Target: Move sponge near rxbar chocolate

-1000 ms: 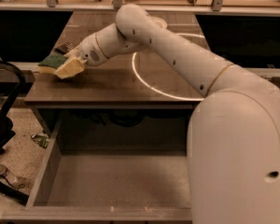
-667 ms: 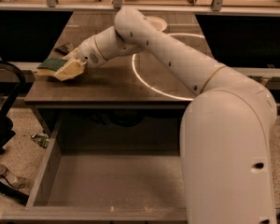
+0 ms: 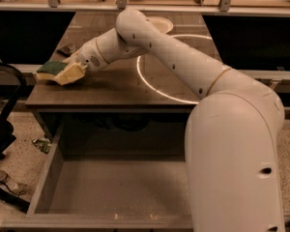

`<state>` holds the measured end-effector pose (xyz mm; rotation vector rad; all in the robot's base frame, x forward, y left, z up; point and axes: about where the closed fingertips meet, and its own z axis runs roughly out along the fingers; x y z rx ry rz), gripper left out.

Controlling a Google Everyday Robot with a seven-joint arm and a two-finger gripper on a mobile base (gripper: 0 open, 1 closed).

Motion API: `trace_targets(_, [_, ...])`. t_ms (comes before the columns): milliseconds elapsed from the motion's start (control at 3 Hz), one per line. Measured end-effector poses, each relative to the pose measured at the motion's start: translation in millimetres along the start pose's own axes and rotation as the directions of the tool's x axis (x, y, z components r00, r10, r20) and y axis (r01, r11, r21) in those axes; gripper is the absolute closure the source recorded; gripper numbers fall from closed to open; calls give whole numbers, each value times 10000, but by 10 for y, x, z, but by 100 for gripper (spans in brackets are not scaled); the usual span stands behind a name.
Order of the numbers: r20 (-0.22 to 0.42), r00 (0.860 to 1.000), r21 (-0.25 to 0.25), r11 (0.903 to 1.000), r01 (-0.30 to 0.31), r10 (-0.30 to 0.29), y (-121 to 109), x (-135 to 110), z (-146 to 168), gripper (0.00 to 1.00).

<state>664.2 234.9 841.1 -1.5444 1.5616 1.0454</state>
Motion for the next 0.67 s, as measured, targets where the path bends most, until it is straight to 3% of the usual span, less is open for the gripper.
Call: trace_targets(667, [-11, 10000, -107, 9999, -2, 2, 23, 1, 62, 0])
